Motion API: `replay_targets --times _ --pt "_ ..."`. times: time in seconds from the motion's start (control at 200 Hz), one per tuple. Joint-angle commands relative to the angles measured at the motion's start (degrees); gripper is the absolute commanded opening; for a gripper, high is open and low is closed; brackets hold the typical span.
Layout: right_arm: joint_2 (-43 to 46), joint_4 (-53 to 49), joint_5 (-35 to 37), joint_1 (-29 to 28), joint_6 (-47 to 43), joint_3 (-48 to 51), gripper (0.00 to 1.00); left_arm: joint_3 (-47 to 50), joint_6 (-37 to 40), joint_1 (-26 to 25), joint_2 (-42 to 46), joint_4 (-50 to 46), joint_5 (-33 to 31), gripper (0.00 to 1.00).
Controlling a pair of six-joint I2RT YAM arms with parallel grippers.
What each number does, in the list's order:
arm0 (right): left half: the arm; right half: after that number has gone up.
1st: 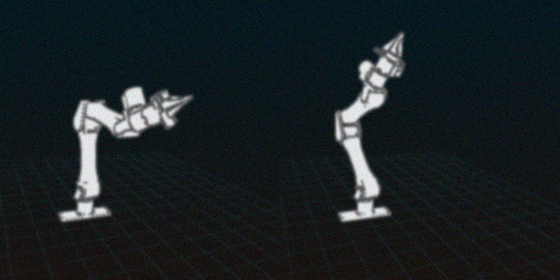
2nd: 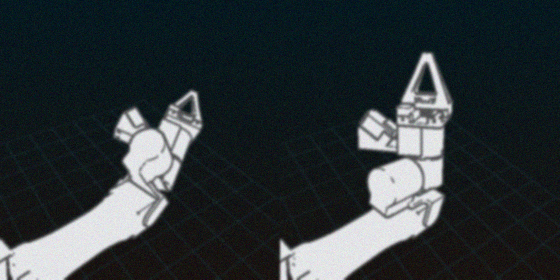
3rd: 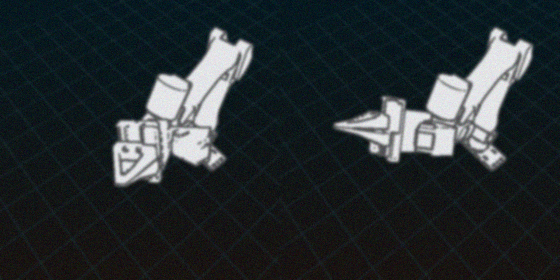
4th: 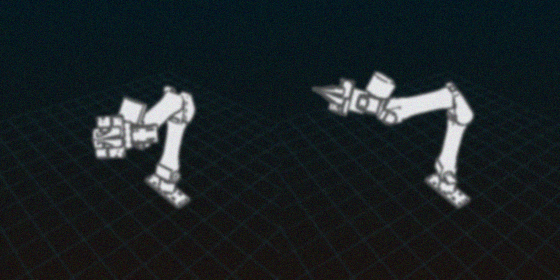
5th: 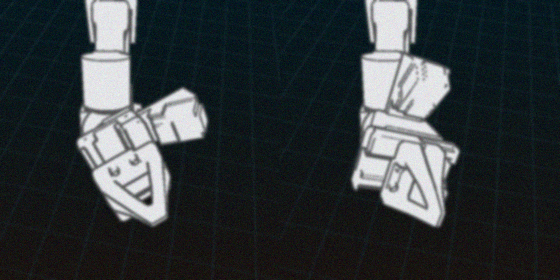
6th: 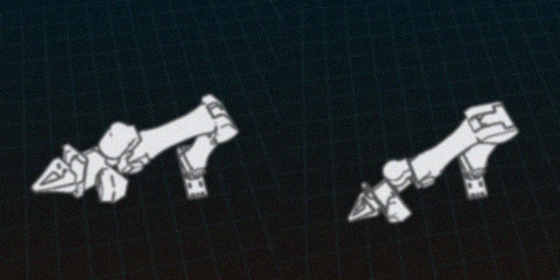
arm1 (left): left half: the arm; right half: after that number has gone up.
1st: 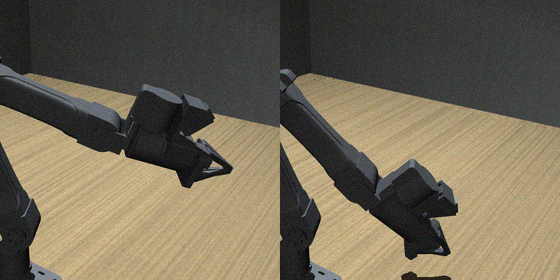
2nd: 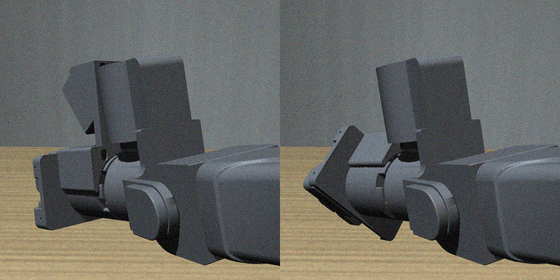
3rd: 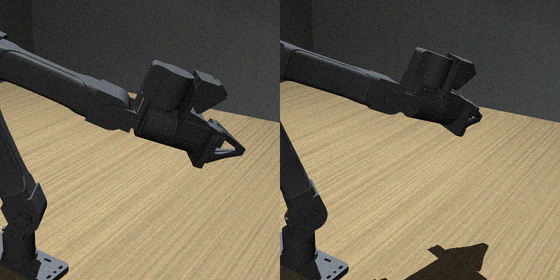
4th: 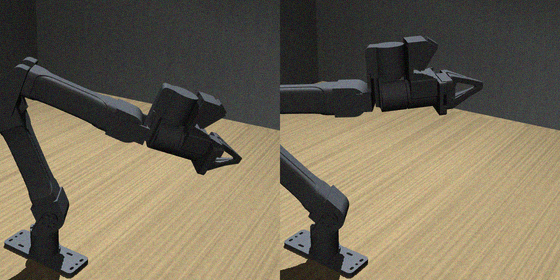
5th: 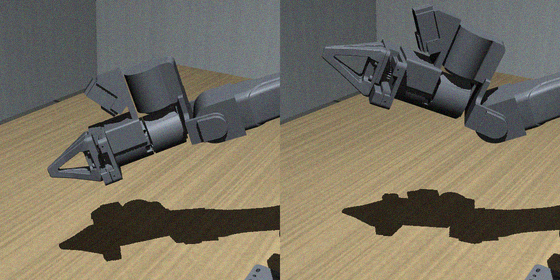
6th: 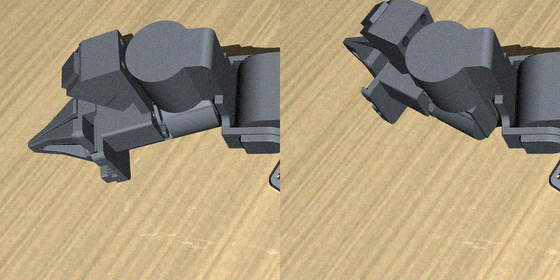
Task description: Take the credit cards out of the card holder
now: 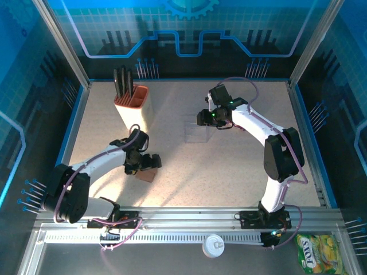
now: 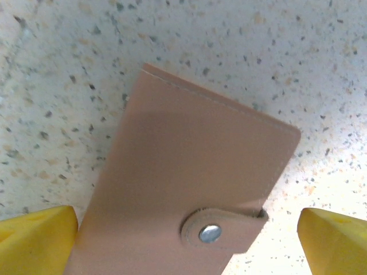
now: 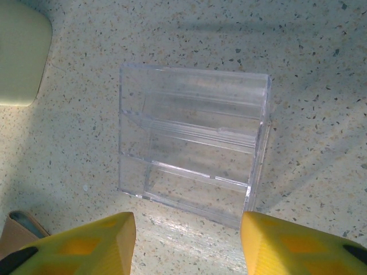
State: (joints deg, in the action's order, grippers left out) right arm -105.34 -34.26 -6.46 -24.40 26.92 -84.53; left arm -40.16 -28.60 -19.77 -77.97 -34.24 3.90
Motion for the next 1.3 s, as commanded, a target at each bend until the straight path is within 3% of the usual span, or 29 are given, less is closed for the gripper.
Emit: replay_targets --times 0.0,0.55,1.096,1.296 --pt "-0.67 -0.1 -0.75 0.11 -0.02 -0.71 0.53 0.96 -2.74 -0.98 1.16 -0.13 3.31 0.99" --pt "0.35 0.05 -0.35 0.29 -0.62 0.81 0.53 -6.38 -3.66 -9.14 -8.12 -5.11 -11.82 0.99" --pt "1.54 -0.18 0.2 1.46 -1.17 1.48 0.53 -12.29 -3.3 -11.67 -11.59 -3.26 -10.73 0.84" --pt "1.89 -0.5 0.4 2.21 -1.52 1.98 0.53 -15.62 -3.75 -11.88 -13.55 -1.37 -9.88 0.83"
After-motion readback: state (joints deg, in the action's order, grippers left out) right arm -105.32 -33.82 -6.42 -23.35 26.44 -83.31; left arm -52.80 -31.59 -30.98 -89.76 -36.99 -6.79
